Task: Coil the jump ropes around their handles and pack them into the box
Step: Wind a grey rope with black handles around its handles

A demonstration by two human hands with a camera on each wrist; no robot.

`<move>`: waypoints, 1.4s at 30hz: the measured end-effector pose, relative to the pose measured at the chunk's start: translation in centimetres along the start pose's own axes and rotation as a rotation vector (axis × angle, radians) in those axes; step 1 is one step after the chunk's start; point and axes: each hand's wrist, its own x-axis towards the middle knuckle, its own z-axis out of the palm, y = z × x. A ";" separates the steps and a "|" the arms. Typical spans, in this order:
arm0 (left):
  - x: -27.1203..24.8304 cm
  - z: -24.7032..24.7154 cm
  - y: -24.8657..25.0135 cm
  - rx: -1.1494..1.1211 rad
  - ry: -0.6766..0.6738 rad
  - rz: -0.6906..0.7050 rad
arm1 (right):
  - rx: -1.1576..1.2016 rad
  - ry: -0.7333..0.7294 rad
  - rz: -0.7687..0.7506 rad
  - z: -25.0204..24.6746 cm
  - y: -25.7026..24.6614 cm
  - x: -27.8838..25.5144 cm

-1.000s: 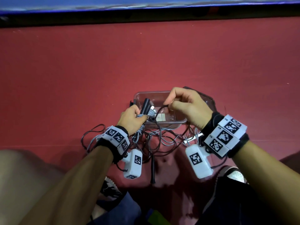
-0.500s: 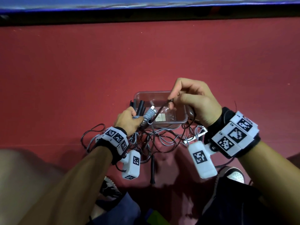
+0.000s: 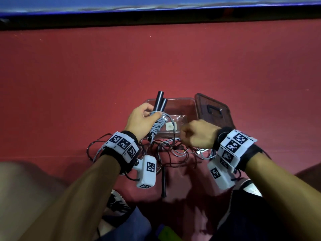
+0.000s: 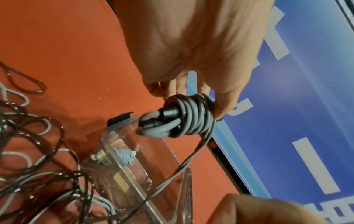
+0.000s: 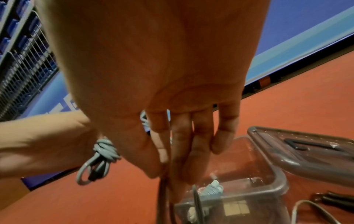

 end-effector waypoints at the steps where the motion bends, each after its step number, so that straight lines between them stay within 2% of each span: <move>1: 0.0 0.0 0.2 0.003 0.010 0.016 | -0.041 -0.037 0.015 0.3 0.3 0.1; 3: -0.1 0.0 0.6 -0.016 0.012 0.030 | -0.067 -0.078 0.042 0.8 0.9 0.4; 5: -0.1 0.0 0.8 -0.053 0.006 0.027 | -0.072 -0.056 0.068 1.1 1.3 0.7; 8: -0.2 0.1 0.8 -0.098 -0.021 0.018 | 0.011 0.183 0.103 0.9 1.4 1.0; 10: -0.3 0.2 0.8 -0.108 -0.062 0.012 | 0.191 0.326 0.066 0.6 1.2 0.9; 11: -0.4 0.3 0.8 -0.108 -0.078 0.006 | 0.274 0.347 0.036 0.3 0.9 0.8; 14: -0.4 0.5 0.9 -0.112 -0.106 0.003 | 0.393 0.342 -0.042 0.5 0.4 1.0; 18: -0.5 0.5 1.2 -0.132 -0.156 0.017 | 0.512 0.370 -0.019 0.8 0.5 1.3; 23: -0.8 0.5 1.1 -0.211 -0.227 0.014 | 0.488 0.372 -0.057 0.6 0.7 1.1; 28: -0.6 0.5 0.7 -0.348 -0.274 -0.020 | 0.560 0.404 -0.073 -0.2 0.4 0.6; 31: -0.6 0.7 0.5 -0.272 -0.282 0.008 | 0.559 0.433 -0.027 0.0 0.4 0.6; 36: -0.8 0.7 0.4 -0.064 -0.185 0.070 | 0.589 0.482 0.043 0.6 0.2 0.9; 42: -1.2 0.9 1.0 -0.153 -0.296 0.059 | 0.641 0.505 0.039 0.7 0.1 1.0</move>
